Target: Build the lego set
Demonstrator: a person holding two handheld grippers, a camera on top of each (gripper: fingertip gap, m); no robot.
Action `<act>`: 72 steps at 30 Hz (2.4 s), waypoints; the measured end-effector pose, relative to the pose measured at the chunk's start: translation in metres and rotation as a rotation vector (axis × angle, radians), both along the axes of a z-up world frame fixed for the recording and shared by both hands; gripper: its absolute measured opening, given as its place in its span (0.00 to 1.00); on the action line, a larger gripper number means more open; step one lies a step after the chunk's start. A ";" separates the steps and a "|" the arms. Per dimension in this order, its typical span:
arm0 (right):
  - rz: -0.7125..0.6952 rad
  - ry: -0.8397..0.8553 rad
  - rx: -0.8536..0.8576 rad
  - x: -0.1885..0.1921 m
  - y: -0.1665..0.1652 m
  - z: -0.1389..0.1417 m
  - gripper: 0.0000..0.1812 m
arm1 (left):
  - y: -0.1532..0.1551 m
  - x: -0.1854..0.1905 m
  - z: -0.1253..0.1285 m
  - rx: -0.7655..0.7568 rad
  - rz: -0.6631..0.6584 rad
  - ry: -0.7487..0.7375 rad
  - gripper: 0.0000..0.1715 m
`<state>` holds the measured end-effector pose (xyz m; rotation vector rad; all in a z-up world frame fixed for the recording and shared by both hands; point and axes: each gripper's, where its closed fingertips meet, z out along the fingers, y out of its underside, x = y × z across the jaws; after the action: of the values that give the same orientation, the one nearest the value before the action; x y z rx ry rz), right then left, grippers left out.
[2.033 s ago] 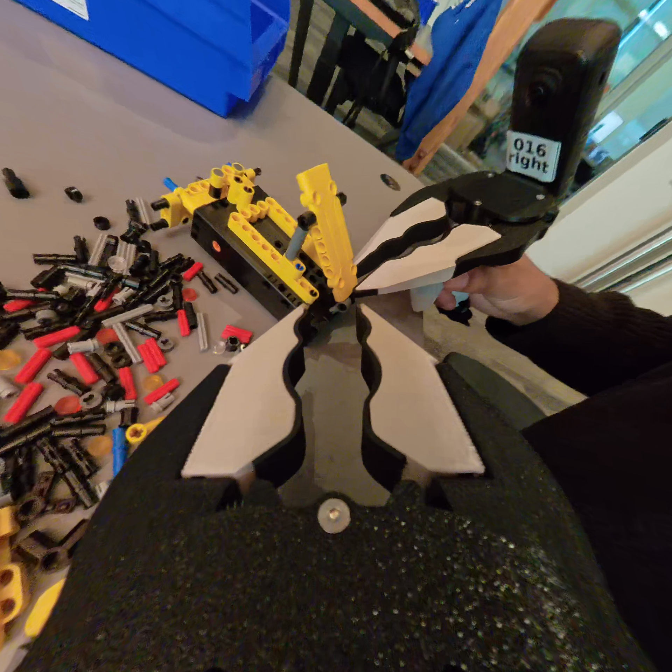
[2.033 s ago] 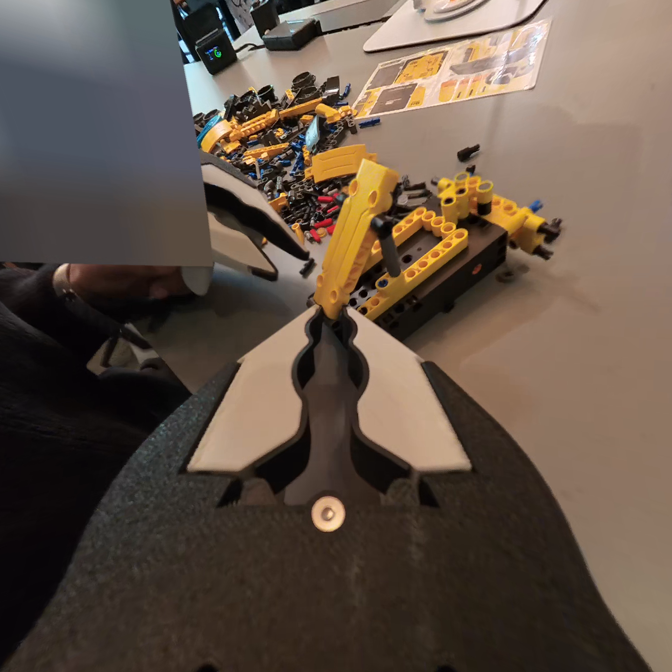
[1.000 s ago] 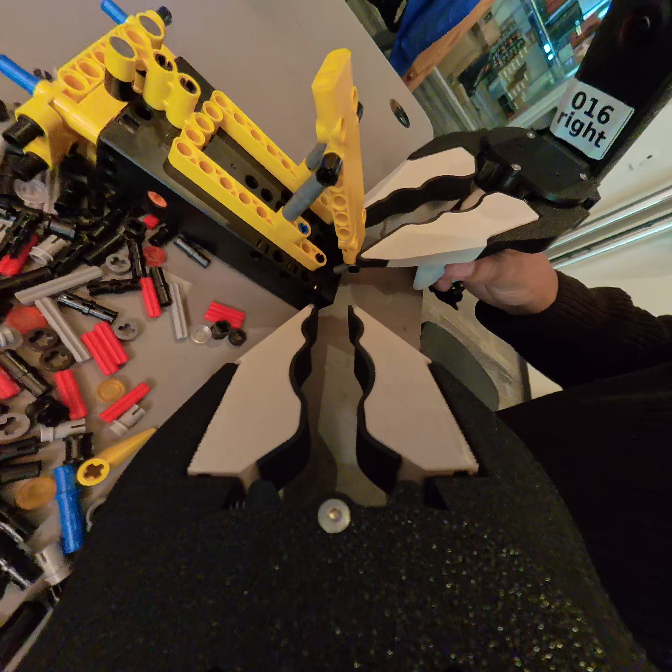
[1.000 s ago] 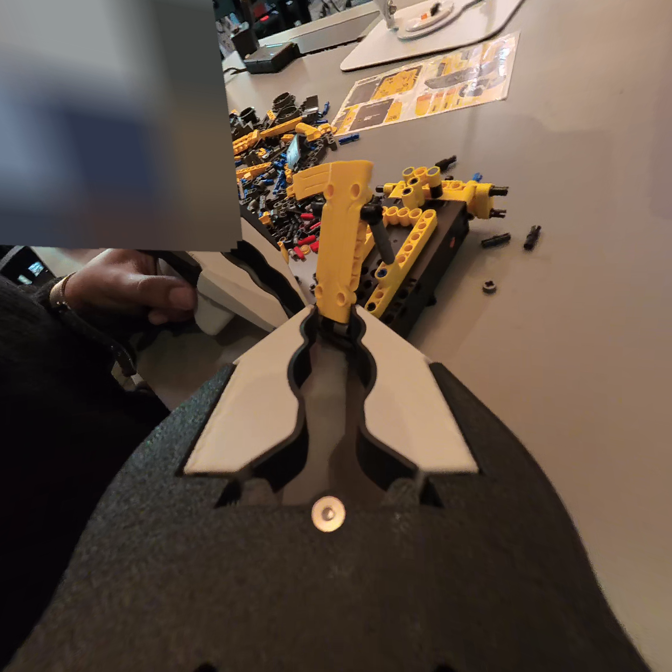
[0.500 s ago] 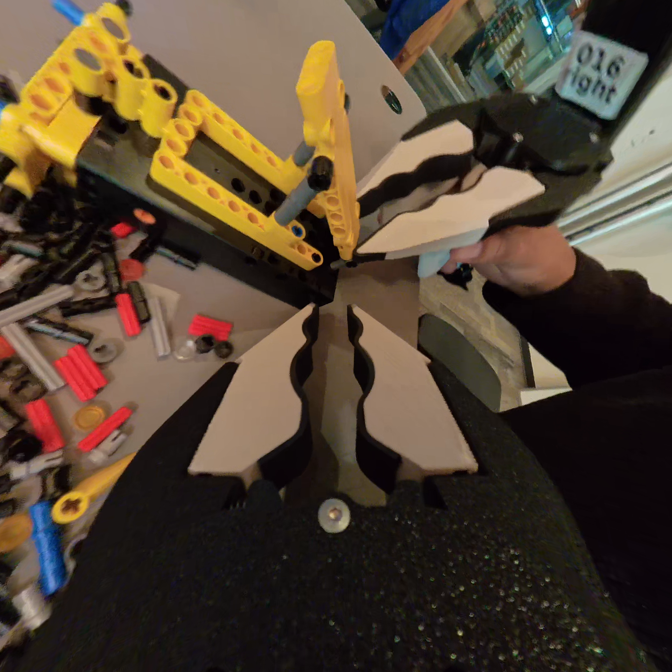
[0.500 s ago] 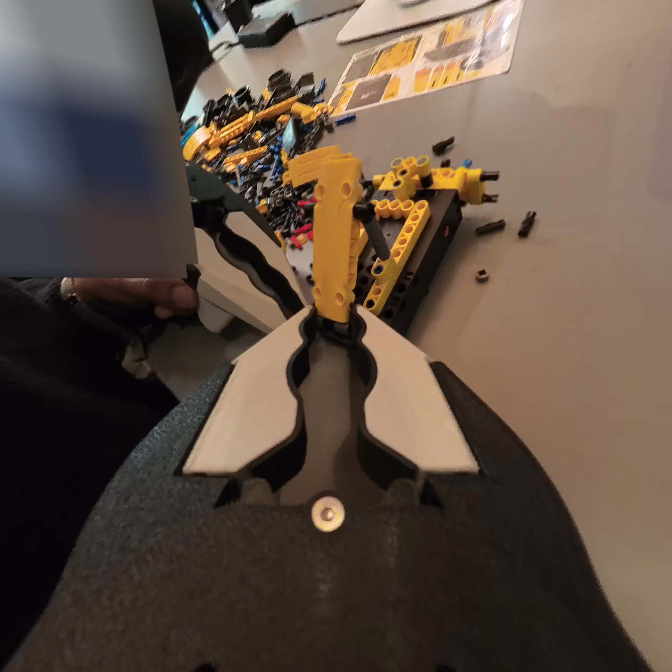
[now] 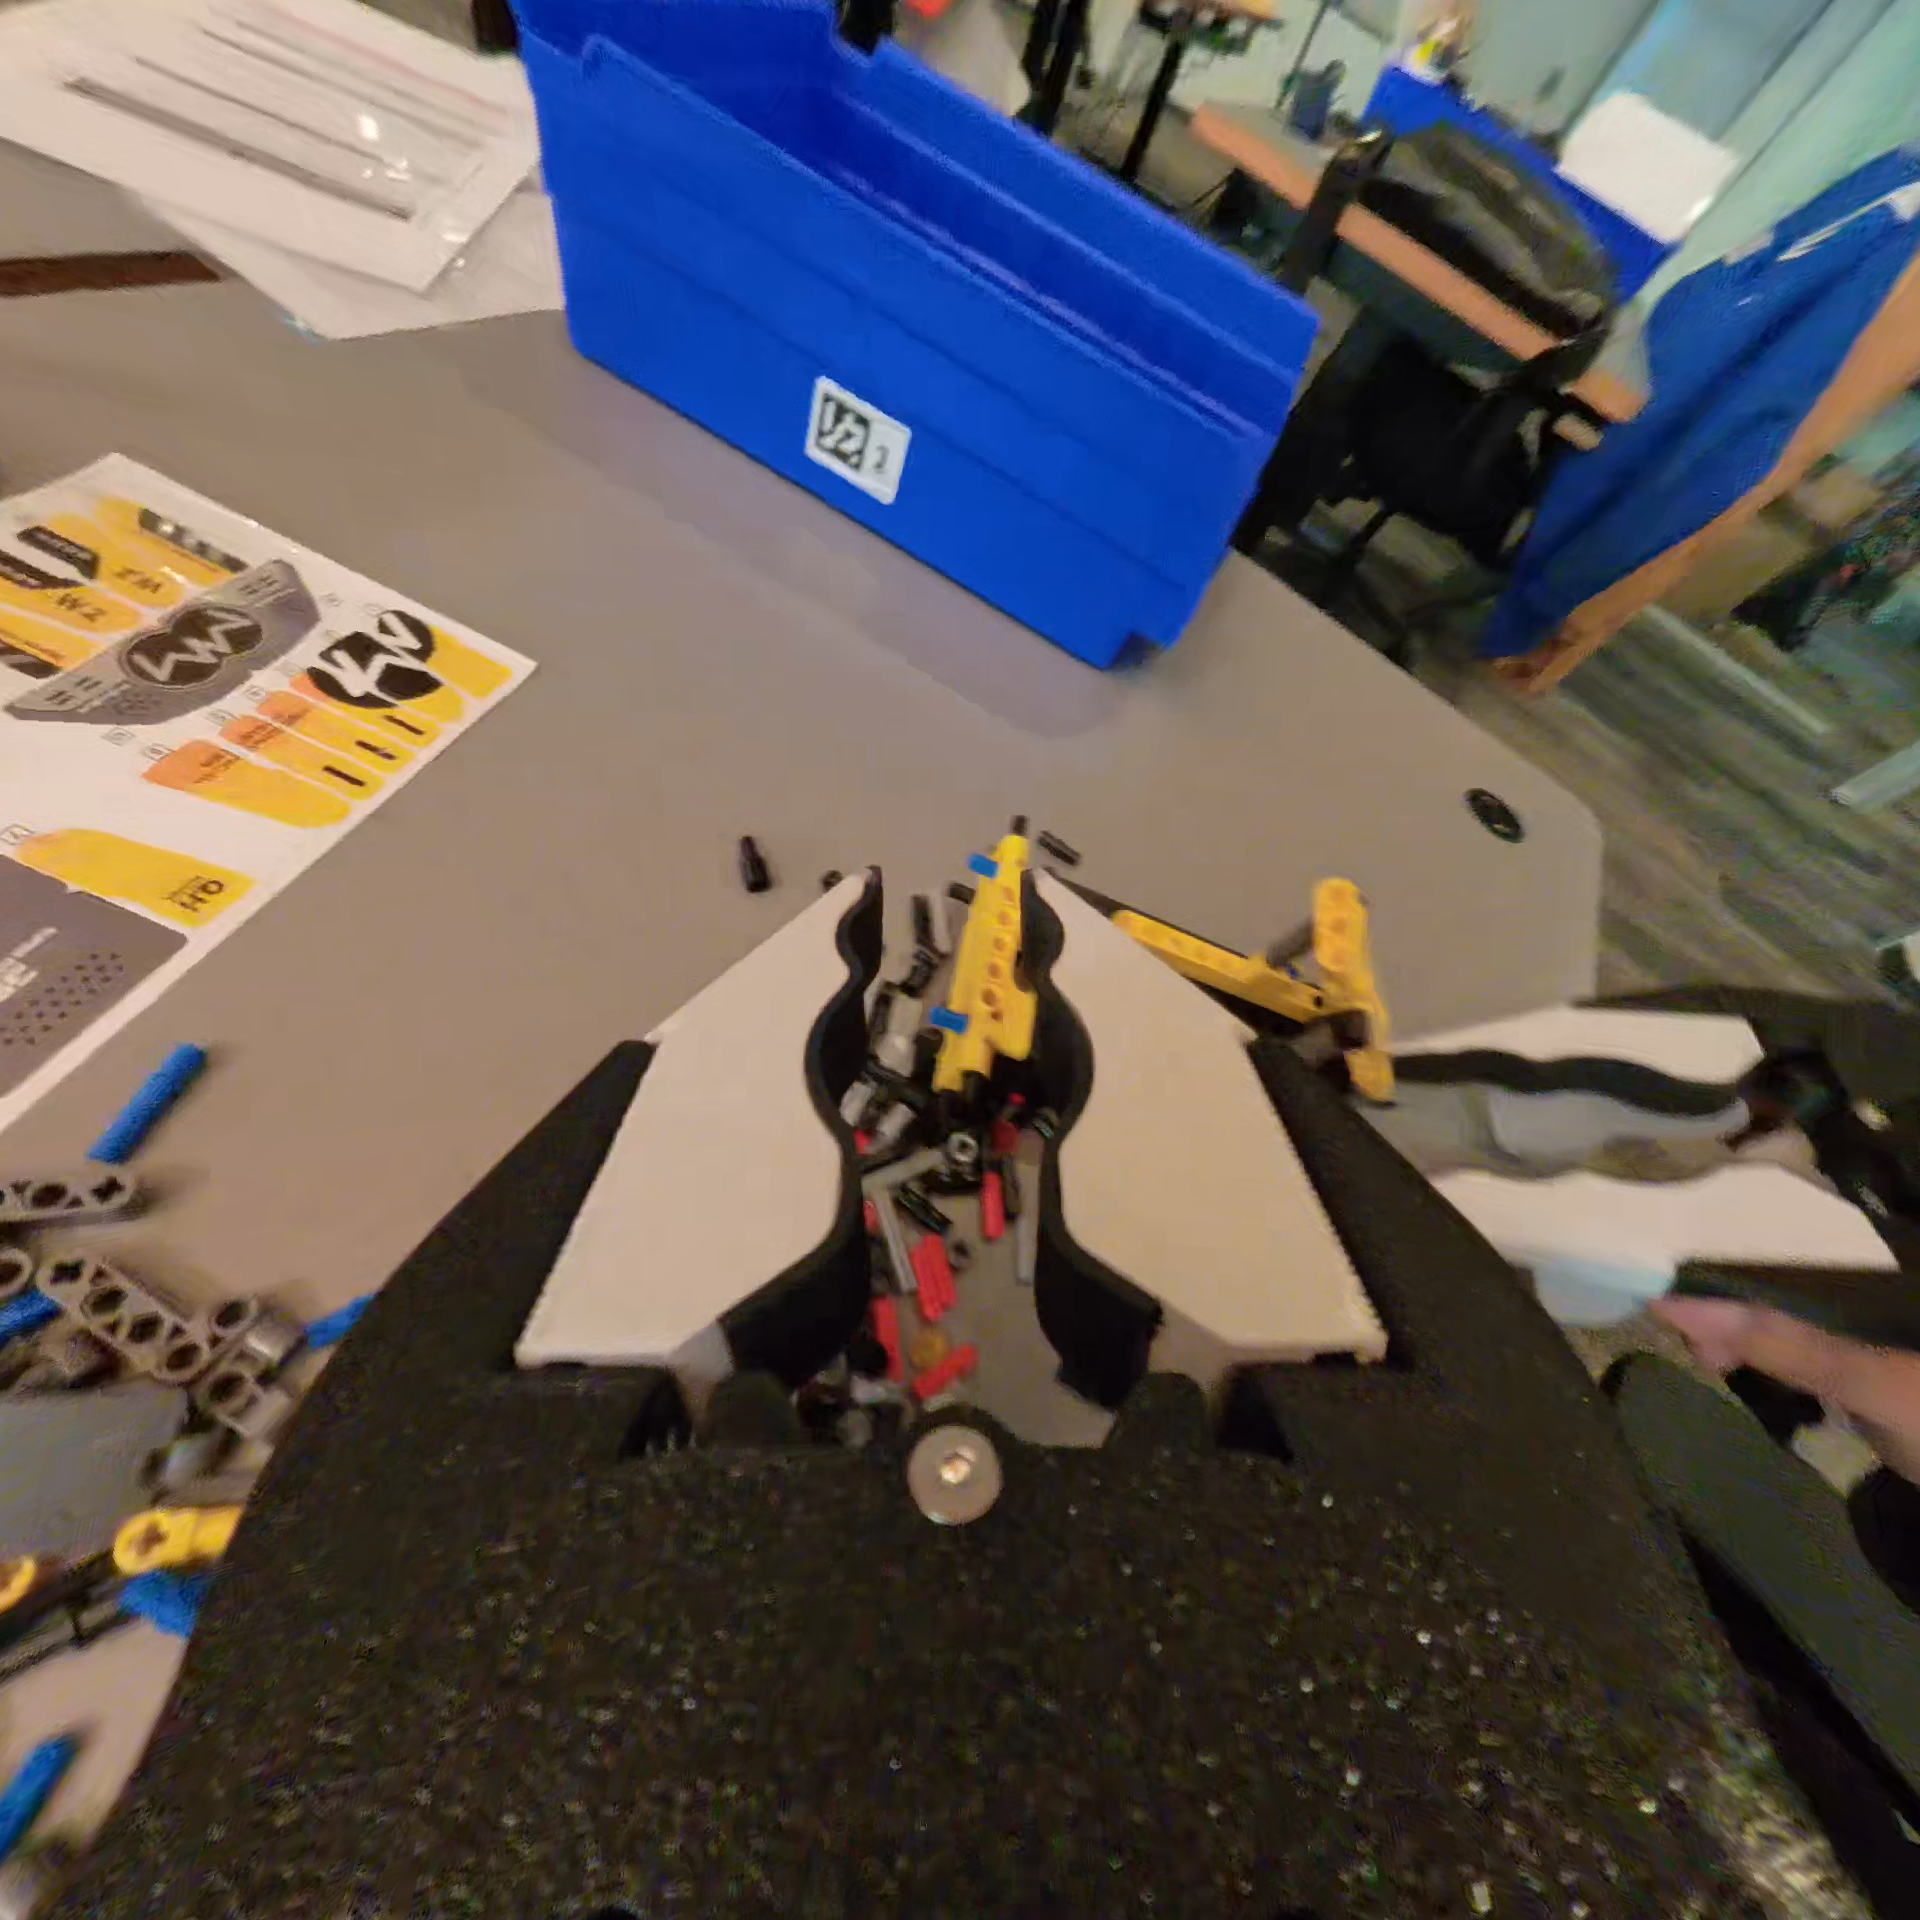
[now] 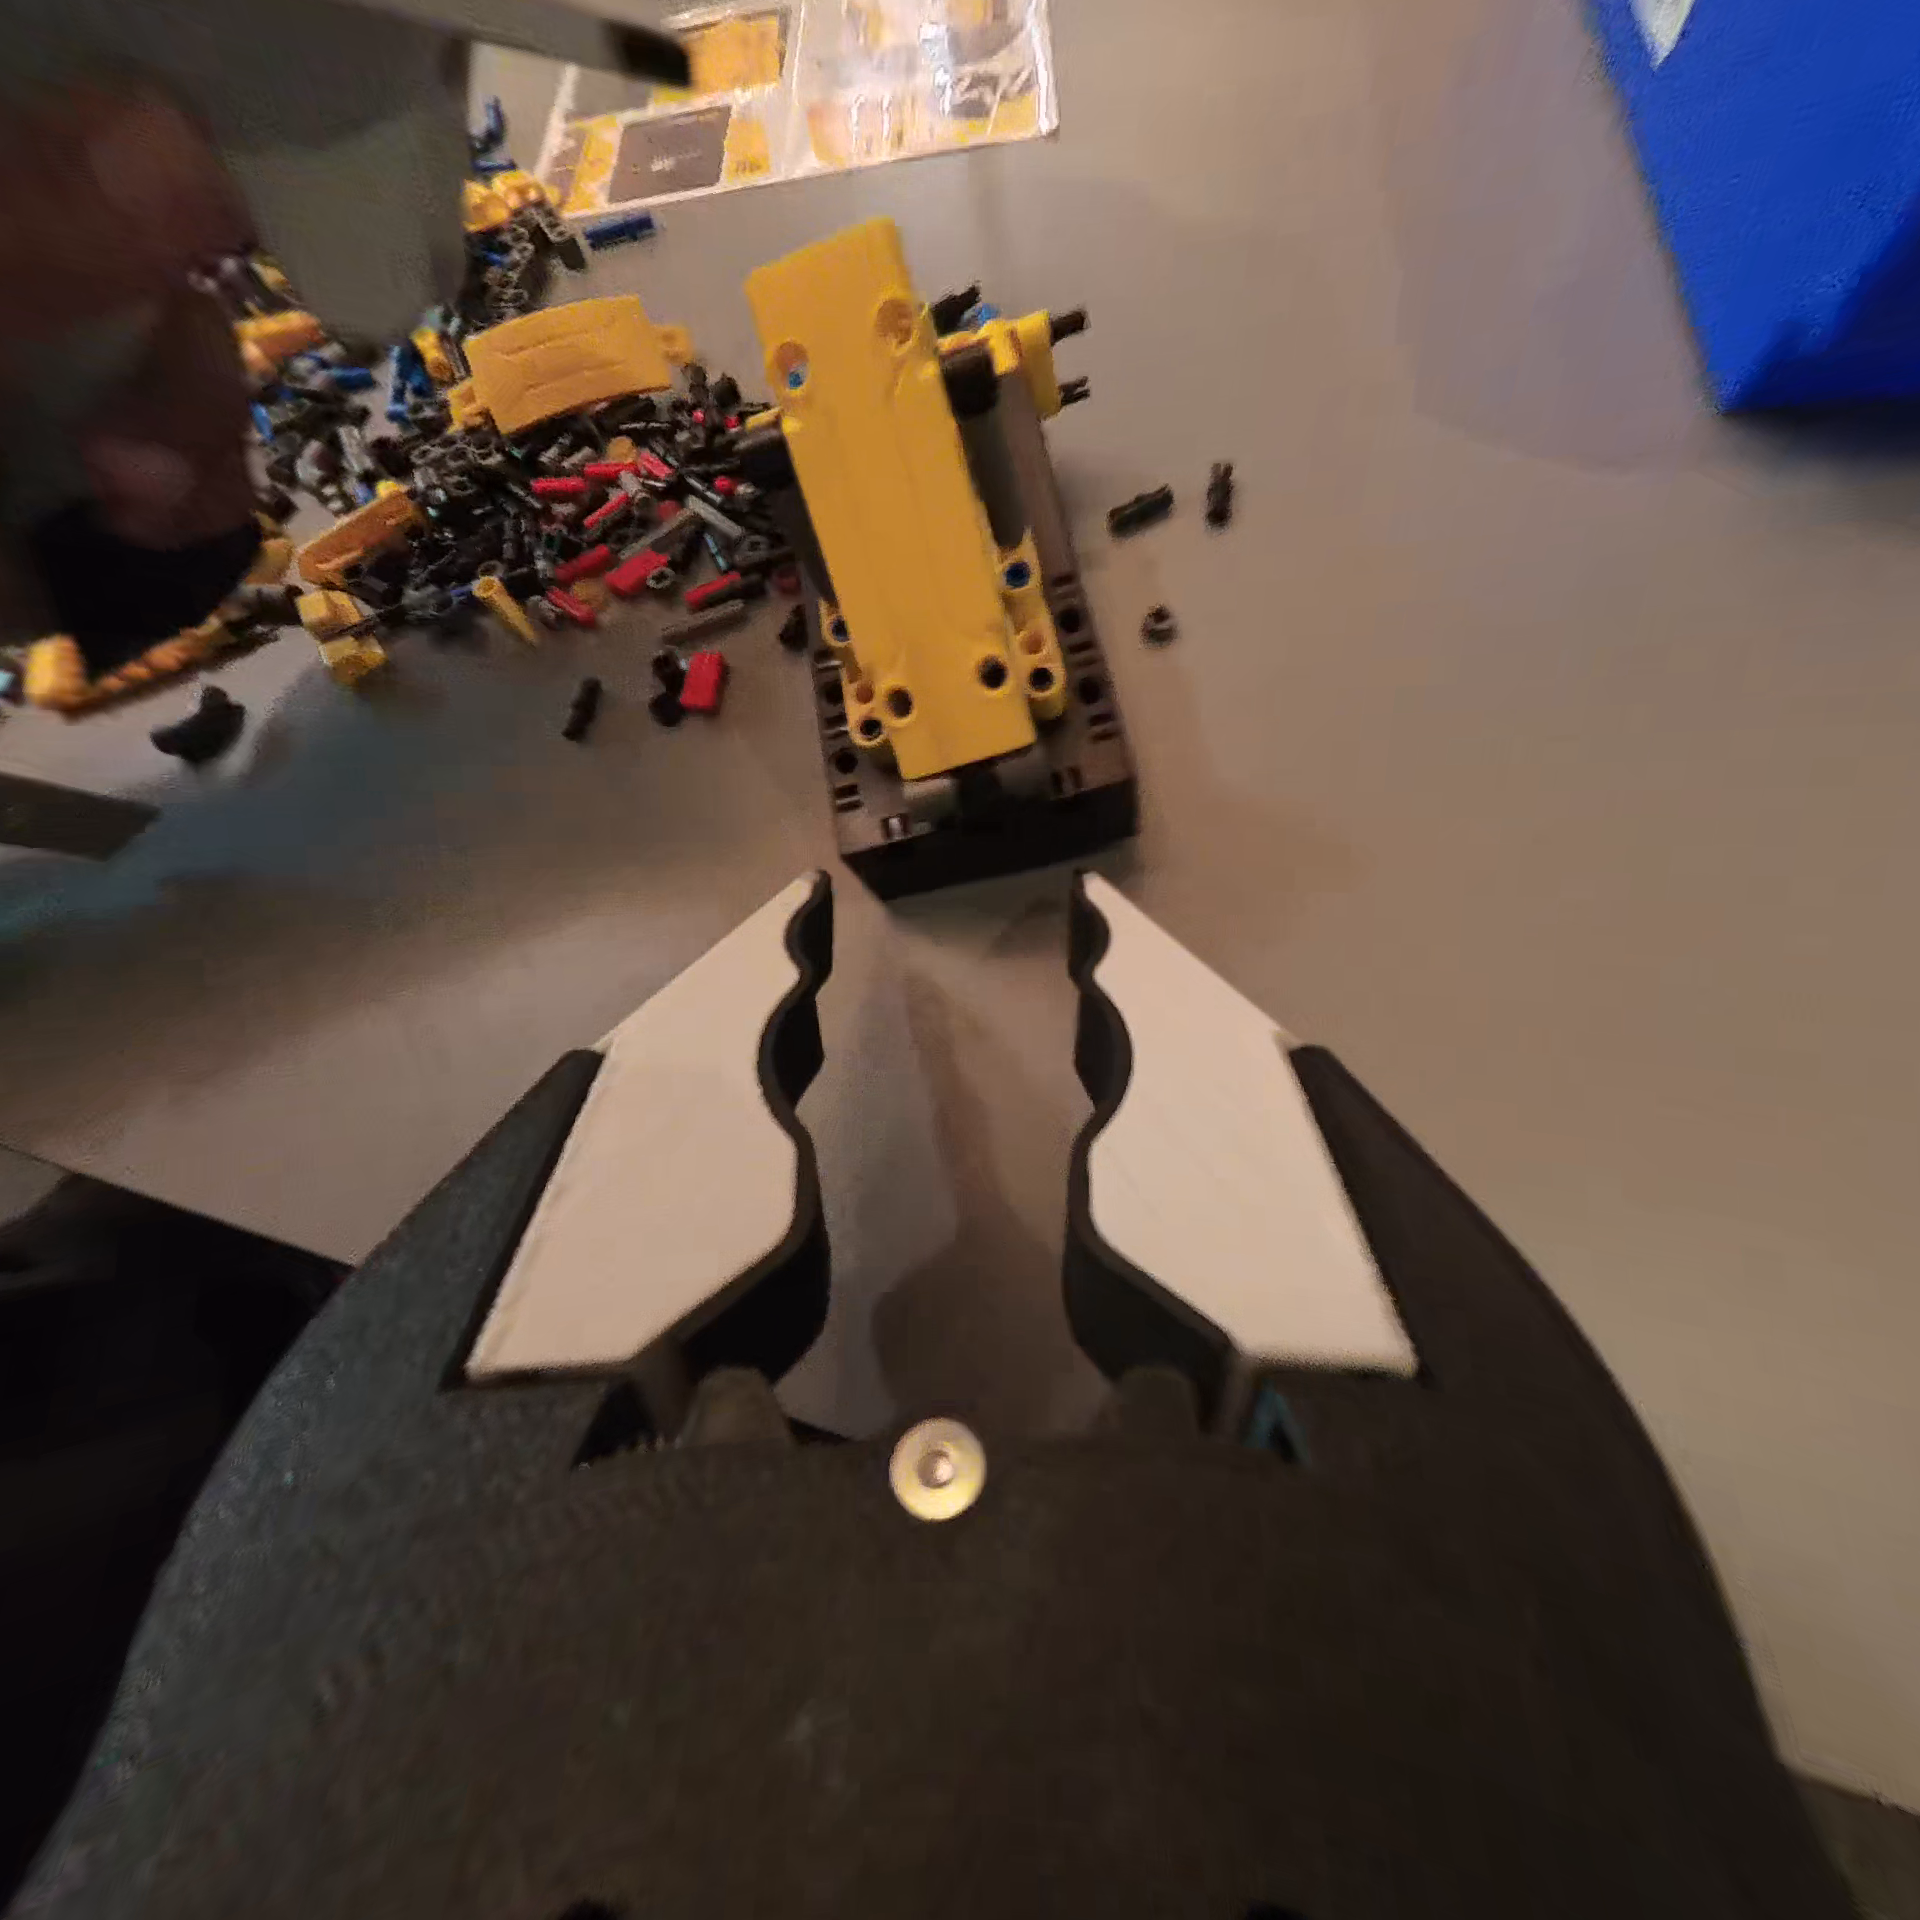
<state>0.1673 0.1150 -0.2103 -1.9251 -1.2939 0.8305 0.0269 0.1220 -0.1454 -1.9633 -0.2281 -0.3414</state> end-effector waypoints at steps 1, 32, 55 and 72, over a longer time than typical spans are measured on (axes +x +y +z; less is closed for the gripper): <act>0.002 0.015 -0.043 -0.006 -0.005 -0.003 0.25 | 0.007 -0.001 -0.007 -0.033 -0.014 -0.012 0.15; -0.022 0.143 0.054 0.029 0.076 0.012 0.10 | -0.002 0.114 -0.028 -0.020 -0.317 0.010 0.49; 0.399 -0.043 0.078 0.045 -0.045 -0.011 0.08 | -0.093 0.058 0.012 0.146 -0.070 0.006 0.48; 0.259 -0.032 0.296 -0.089 -0.063 0.027 0.21 | -0.155 0.040 0.013 0.156 0.061 0.039 0.48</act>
<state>0.0779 0.0517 -0.1834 -1.5662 -1.6115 0.6875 0.0664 -0.0326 -0.1320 -1.8037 -0.2293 -0.2729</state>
